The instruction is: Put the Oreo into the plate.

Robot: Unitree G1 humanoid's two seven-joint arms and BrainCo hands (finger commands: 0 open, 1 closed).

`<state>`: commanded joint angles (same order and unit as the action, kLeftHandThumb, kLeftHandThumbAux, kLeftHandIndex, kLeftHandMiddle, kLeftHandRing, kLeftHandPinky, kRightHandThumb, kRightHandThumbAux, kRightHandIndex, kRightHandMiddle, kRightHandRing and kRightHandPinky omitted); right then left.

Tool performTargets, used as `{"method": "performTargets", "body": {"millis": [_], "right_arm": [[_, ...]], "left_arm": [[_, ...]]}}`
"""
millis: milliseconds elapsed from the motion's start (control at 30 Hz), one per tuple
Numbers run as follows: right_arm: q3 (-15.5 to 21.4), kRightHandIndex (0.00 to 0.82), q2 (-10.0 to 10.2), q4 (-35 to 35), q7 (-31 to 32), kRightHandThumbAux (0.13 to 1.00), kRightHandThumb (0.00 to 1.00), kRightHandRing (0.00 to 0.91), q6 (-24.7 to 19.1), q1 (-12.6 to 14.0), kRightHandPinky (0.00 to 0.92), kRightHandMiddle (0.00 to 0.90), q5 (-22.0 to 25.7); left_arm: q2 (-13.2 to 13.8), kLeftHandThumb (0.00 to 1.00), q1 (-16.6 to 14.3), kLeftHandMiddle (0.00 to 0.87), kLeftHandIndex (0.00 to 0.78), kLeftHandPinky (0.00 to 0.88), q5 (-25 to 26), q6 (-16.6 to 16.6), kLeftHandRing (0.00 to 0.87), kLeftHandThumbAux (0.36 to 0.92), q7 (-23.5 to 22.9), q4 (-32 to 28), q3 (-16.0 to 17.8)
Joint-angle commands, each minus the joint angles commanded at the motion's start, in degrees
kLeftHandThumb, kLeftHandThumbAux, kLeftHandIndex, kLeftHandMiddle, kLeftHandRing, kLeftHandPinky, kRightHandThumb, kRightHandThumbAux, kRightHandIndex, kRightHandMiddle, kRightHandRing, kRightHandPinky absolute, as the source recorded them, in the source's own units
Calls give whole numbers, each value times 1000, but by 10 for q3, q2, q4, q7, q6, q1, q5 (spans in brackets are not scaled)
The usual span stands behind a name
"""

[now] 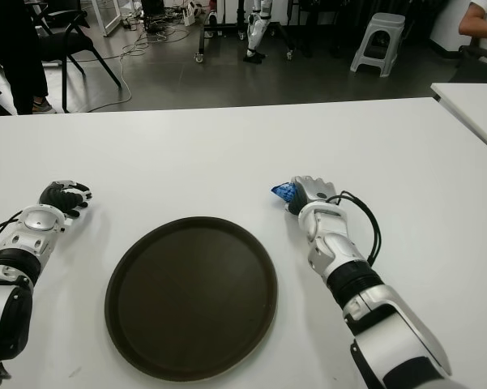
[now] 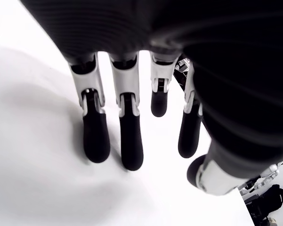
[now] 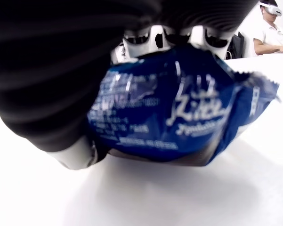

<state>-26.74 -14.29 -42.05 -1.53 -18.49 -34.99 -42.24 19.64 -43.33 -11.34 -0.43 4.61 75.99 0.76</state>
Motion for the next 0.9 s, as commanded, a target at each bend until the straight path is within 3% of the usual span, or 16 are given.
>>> {"method": "performTargets", "body": {"millis": [733,900], "right_arm": [[18,439,3,4,-23,714,710,740,15,2,757,749,22],[51,441,1,39,-70,713,712,777,51,23,782,779,46]], "left_arm": [[0,671,0,125,397,183,5,-4,155,726,-3,-1,5],[0,672,0,118,398,172,7,-1,145,726,-5,0,7]]}}
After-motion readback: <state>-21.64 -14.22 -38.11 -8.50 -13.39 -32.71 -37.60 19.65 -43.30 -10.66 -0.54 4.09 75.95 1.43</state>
